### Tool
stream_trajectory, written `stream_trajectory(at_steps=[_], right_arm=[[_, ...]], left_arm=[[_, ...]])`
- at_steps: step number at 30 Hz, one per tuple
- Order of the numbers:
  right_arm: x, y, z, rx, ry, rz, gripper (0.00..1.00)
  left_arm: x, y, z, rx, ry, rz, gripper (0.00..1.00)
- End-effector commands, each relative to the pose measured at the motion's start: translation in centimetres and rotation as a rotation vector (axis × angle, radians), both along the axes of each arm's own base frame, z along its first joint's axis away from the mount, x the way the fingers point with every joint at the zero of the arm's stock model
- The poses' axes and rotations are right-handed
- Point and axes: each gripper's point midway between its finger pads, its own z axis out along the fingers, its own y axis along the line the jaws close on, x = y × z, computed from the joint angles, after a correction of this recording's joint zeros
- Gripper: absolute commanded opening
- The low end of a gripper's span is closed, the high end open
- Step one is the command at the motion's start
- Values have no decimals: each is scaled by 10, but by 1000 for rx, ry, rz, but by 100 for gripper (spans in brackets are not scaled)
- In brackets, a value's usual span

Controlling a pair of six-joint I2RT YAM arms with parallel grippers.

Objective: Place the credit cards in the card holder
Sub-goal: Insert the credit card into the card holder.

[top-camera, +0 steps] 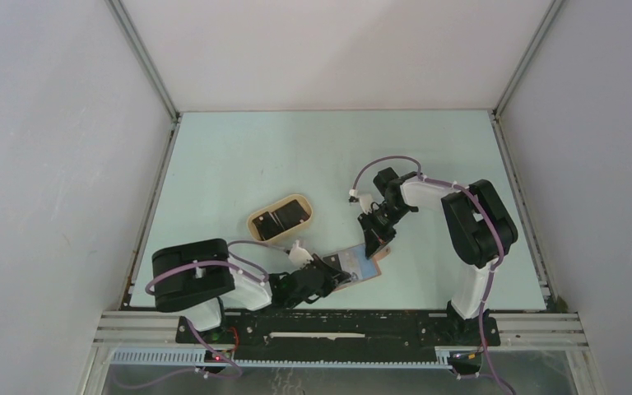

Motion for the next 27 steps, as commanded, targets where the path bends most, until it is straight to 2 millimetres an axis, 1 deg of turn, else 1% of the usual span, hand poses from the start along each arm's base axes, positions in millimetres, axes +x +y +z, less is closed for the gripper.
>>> stream_trajectory(at_steps=[1,4,9,12,15,18,22,25,27], right_arm=[[8,7,19,55,-47,8,17],[8,8,28,86,-61,11,20],[11,6,38,103,-102,18,23],[15,6,49,116,-149,21,23],[15,10,61,150,-183,28,23],[9,22,74,231,-154,31,20],[-3,45,89,355,-63,28,16],[-14,65,91,368,-43,56,14],[-19,77,86,343,-56,70,13]], left_arm=[[-15,23,-36,102,35,-26,1],[-15,24,-36,85,36,-26,2],[-15,25,-34,51,27,-24,5],[-15,25,-33,32,22,-25,11],[-16,22,-32,17,20,-34,15],[-17,21,-34,12,21,-40,19],[-17,18,-33,0,18,-47,20],[-17,17,-35,-4,18,-50,20],[-18,15,-36,-7,21,-54,20]])
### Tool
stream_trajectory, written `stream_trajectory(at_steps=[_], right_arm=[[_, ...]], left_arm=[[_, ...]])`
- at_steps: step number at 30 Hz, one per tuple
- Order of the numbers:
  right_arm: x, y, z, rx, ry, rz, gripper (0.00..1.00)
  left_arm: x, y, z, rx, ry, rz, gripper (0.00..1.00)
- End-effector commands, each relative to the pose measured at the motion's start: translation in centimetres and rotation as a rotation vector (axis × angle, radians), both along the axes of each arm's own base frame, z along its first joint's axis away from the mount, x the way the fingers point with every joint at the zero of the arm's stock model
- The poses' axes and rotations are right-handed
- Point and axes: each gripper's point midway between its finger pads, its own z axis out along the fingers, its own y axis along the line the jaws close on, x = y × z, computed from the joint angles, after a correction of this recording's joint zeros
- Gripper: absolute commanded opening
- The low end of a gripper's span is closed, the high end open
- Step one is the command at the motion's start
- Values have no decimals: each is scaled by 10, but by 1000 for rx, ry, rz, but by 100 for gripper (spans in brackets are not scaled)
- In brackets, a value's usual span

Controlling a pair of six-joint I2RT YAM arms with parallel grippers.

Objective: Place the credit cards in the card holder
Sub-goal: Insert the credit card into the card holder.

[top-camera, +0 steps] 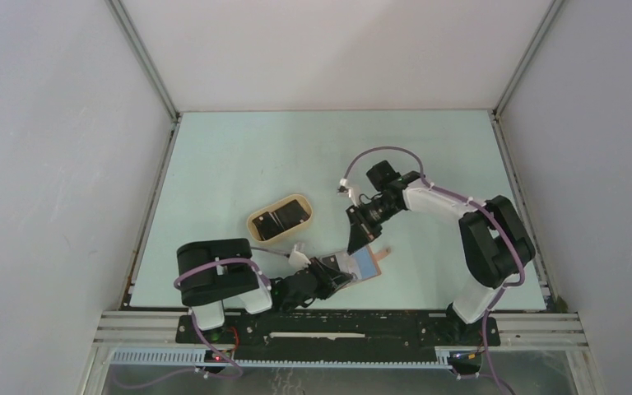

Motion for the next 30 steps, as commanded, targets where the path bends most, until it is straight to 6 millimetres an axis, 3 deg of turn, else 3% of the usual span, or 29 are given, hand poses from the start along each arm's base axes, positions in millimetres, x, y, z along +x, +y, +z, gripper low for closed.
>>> stream_trajectory(at_steps=[1,6,18,30], right_arm=[[-10,39,11,48,-15,38,13],[-15,53,-11,-32,-30,39,12],[-21,77,-43,-169,-113,78,13],[-5,55,-66,-377,-332,92,13]], left_arm=[[-13,18,-35,127,27,-40,20],[-13,16,-36,122,30,-41,20],[-13,16,-37,122,31,-42,20],[-13,21,-35,100,29,-30,22]])
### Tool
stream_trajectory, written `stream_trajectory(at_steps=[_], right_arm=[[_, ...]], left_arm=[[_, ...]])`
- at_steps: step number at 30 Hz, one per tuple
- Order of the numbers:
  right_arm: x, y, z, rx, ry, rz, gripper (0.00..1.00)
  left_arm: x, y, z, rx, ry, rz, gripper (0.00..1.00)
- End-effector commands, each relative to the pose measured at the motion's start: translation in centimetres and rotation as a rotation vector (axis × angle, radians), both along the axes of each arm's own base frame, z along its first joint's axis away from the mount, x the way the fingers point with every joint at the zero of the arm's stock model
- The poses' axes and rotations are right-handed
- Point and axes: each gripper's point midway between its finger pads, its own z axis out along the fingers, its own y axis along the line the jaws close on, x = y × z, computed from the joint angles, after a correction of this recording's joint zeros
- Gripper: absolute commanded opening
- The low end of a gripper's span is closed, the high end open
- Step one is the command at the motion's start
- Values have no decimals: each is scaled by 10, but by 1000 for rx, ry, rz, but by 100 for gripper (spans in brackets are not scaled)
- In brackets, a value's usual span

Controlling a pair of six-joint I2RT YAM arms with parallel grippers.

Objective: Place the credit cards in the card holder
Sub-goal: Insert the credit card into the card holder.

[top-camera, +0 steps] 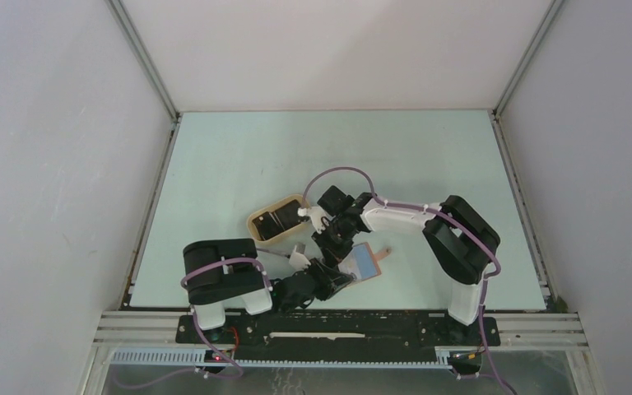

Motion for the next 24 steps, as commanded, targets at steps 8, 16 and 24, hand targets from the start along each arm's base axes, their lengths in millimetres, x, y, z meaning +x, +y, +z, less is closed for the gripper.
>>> stream_trajectory(at_steps=[8,16,24], right_arm=[[26,-29,-9,-158,-187,12,11],[31,-45,-6,-175,-203,4,10],[24,-58,-7,-177,-149,55,9]], left_arm=[[-9,25,-34,113,26,-10,28],[-9,25,-34,111,29,-8,32],[-9,24,-33,103,23,-12,34]])
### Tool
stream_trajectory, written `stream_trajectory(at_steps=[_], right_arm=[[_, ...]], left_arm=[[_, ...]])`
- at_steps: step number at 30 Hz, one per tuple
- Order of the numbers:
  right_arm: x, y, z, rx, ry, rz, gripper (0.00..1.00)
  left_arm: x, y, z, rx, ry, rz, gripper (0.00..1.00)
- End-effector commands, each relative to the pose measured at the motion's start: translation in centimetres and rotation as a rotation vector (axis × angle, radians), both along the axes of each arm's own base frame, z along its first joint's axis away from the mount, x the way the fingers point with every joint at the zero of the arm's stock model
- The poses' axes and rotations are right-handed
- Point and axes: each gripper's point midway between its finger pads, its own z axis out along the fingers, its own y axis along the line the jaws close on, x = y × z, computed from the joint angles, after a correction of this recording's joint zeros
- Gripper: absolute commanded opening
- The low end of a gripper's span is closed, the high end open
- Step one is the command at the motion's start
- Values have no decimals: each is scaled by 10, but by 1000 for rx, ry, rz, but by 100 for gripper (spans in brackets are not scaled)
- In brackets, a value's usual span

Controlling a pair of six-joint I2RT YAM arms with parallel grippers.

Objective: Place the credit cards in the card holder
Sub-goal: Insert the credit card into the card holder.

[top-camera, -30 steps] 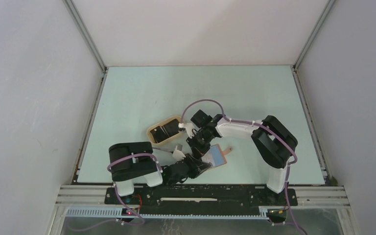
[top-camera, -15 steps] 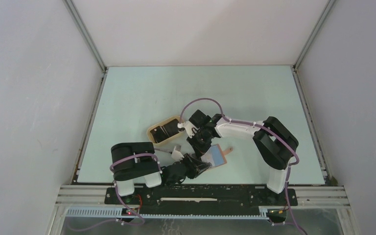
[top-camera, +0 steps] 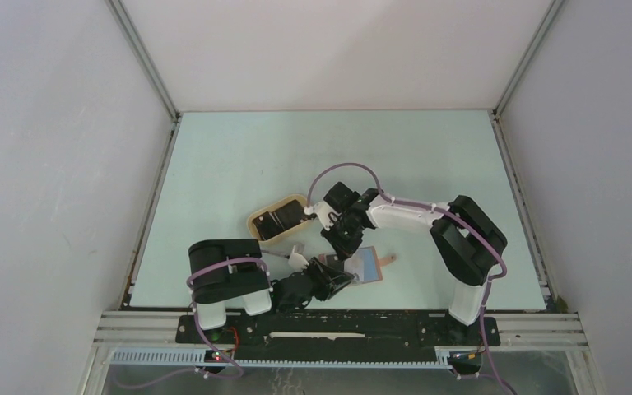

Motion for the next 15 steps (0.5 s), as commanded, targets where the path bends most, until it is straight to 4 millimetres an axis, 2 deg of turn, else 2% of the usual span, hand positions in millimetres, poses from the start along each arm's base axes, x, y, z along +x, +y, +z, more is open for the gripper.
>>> stream_trajectory(at_steps=[1,7,15], right_arm=[[-5,-24,-3,-59,13,42,9],[-6,-27,3,-15,50,53,9],[-18,-23,5,41,114,115,9]], left_arm=[[-8,23,-38,147,26,-12,35],[-9,22,-35,132,16,-17,35],[-8,28,-30,131,-4,-15,36]])
